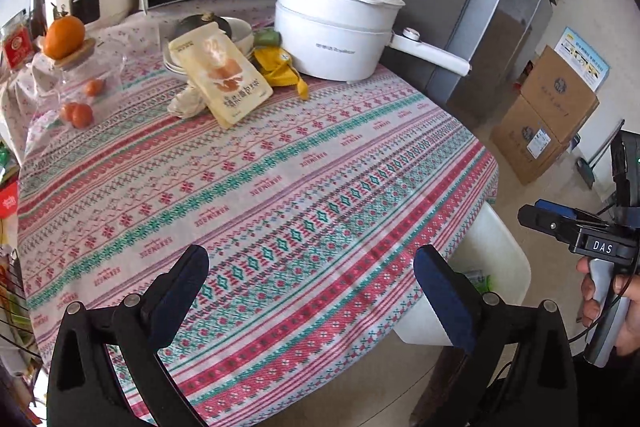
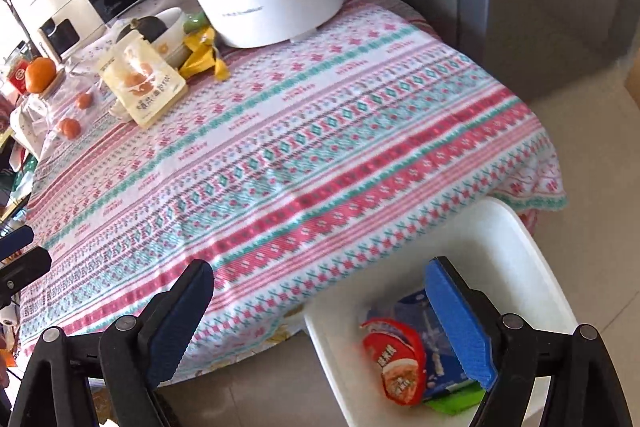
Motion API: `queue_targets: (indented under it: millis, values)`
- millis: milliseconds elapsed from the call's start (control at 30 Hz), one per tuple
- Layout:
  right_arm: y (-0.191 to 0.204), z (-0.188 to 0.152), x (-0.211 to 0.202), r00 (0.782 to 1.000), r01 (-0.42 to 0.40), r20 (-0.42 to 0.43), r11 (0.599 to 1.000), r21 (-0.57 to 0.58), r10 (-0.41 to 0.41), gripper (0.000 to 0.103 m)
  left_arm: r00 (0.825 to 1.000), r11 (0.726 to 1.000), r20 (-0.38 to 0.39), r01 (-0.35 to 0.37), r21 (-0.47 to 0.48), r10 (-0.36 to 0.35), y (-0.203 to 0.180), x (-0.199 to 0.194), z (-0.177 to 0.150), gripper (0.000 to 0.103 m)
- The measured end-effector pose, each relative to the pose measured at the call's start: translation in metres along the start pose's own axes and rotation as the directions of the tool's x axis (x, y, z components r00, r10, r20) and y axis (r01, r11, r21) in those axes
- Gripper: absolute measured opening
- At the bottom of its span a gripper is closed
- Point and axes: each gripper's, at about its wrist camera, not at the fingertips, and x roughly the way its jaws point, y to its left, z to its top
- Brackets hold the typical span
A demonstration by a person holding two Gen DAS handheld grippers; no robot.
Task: Collect trash
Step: 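Move both tools back over the table toward the yellow bread bag, then grasp the yellow bread bag with the right tool and lift it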
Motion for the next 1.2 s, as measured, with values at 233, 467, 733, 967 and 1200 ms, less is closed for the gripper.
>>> queue_targets:
  millis: [233, 467, 733, 967, 1200]
  values:
    - [0.040, 0.031, 0.014, 1.000, -0.005, 0.022, 0.997, -0.079, 0.006, 0.092, 0.998, 0.996, 0.021, -0.062, -0.059, 0.063, 0.044, -0.013, 0.015, 0.103]
    - [0.071, 0.047, 0.030, 0.999, -0.004, 0.052, 0.993, -0.120, 0.011, 0.094, 0.997, 0.985, 0.004, -0.080, -0.150, 0.081, 0.085, -0.022, 0.023, 0.103]
    - [0.118, 0.071, 0.076, 0.999, 0.004, 0.043, 0.974, -0.228, 0.006, 0.095, 0.985, 0.973, -0.062, -0.166, -0.159, 0.158, 0.118, -0.025, 0.028, 0.103]
    - [0.186, 0.093, 0.134, 0.997, -0.032, 0.056, 0.951, -0.307, 0.052, 0.094, 0.958, 0.942, -0.057, -0.288, -0.174, 0.282, 0.150, -0.036, 0.033, 0.103]
    - [0.235, 0.105, 0.208, 0.995, 0.060, 0.091, 0.932, -0.358, -0.029, 0.094, 0.951, 0.914, -0.089, -0.309, -0.264, 0.296, 0.189, -0.038, 0.033, 0.103]
